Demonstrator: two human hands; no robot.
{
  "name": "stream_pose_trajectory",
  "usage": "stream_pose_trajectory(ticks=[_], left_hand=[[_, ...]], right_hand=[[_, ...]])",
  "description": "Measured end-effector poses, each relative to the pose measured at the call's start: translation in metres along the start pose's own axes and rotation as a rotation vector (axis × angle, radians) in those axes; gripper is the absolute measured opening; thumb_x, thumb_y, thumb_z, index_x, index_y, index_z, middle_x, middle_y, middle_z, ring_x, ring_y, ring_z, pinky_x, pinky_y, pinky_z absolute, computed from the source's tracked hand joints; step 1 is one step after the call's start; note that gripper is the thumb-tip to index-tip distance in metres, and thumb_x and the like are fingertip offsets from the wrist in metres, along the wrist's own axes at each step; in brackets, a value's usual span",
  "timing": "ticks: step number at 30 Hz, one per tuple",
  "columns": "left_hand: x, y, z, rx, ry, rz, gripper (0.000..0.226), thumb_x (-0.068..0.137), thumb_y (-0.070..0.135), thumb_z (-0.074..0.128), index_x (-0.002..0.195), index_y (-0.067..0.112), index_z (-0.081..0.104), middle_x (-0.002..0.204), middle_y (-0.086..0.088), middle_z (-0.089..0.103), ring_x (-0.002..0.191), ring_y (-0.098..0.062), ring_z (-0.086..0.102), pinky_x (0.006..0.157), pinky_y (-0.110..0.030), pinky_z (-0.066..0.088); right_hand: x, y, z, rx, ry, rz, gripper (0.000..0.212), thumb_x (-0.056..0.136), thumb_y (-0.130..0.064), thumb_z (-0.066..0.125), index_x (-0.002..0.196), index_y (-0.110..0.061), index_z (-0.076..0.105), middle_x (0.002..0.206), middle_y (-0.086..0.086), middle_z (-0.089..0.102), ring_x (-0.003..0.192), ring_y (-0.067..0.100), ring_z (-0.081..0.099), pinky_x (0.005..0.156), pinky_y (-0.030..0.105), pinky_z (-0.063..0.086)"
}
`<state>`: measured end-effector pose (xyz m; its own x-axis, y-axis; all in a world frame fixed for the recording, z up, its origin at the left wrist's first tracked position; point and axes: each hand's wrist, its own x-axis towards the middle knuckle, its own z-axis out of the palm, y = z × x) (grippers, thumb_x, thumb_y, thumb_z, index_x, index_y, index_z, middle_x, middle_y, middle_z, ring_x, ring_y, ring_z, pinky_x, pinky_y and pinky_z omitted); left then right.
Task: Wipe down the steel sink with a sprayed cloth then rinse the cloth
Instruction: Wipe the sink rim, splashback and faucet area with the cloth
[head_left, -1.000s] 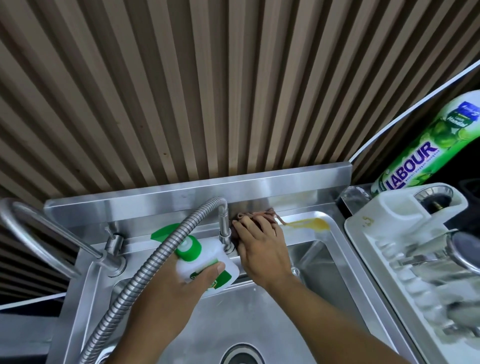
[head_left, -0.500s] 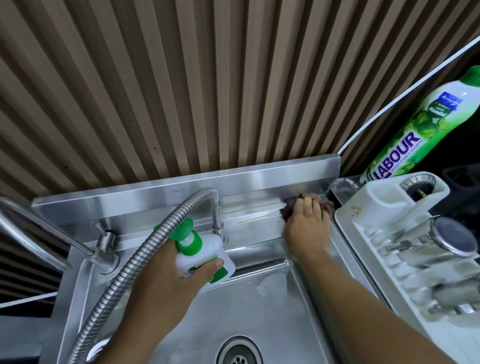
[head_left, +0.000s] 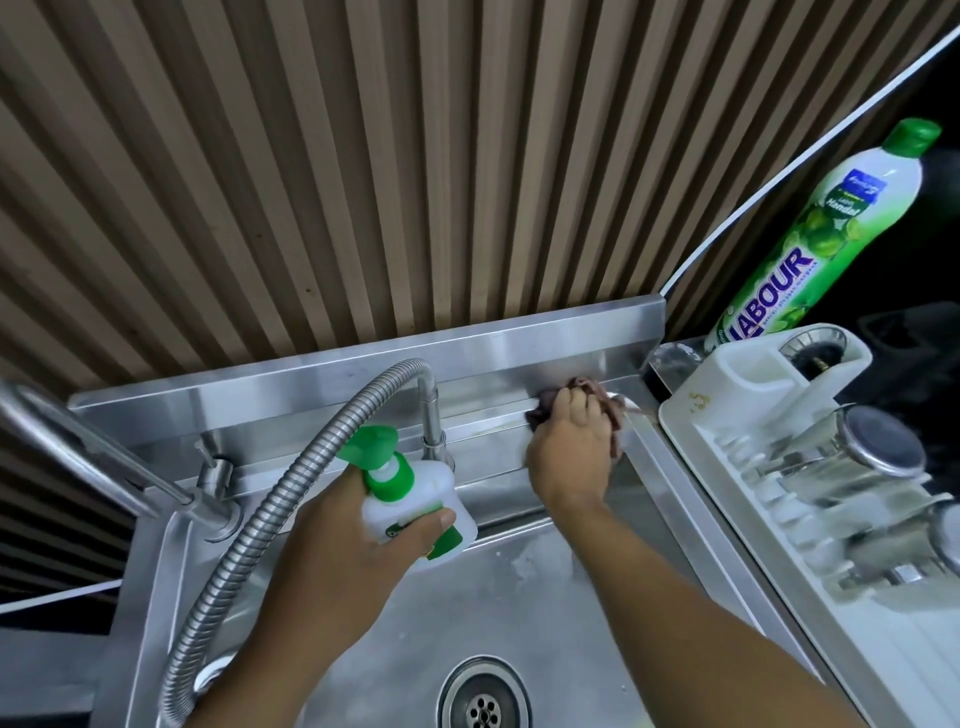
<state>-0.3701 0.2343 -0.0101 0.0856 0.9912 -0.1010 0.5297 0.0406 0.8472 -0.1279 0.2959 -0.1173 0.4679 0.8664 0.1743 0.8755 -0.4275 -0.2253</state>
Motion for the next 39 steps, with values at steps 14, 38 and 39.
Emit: stream_pose_trajectory(ticks=[14,38,39], left_hand=[[0.005,-0.005,0.003,-0.008,-0.012,0.005,0.036,0.066,0.035,0.091,0.088,0.028,0.064,0.084,0.020,0.070,0.077,-0.004,0.068,0.073,-0.037,0.057],[0.007,-0.010,0.013,-0.071,-0.041,0.005,0.038,0.063,0.037,0.092,0.090,0.039,0.064,0.086,0.027,0.068,0.075,-0.004,0.067,0.076,-0.043,0.059],[0.006,-0.010,0.013,-0.068,-0.041,0.006,0.036,0.063,0.035,0.092,0.087,0.035,0.065,0.085,0.027,0.067,0.077,-0.002,0.066,0.076,-0.043,0.058]], right_hand=[[-0.036,-0.031,0.008,0.253,0.049,-0.531,0.015,0.083,-0.013,0.053,0.092,-0.016,0.064,0.090,0.001,0.062,0.085,0.021,0.054,0.078,0.033,0.048],[0.022,0.046,-0.032,-0.267,-0.240,0.067,0.120,0.082,-0.088,0.015,0.155,0.007,0.013,0.161,0.030,0.018,0.149,0.041,0.020,0.123,0.048,0.010],[0.020,0.050,-0.034,-0.301,-0.256,0.050,0.122,0.081,-0.090,0.013,0.155,0.007,0.013,0.161,0.030,0.019,0.148,0.041,0.021,0.123,0.048,0.012]])
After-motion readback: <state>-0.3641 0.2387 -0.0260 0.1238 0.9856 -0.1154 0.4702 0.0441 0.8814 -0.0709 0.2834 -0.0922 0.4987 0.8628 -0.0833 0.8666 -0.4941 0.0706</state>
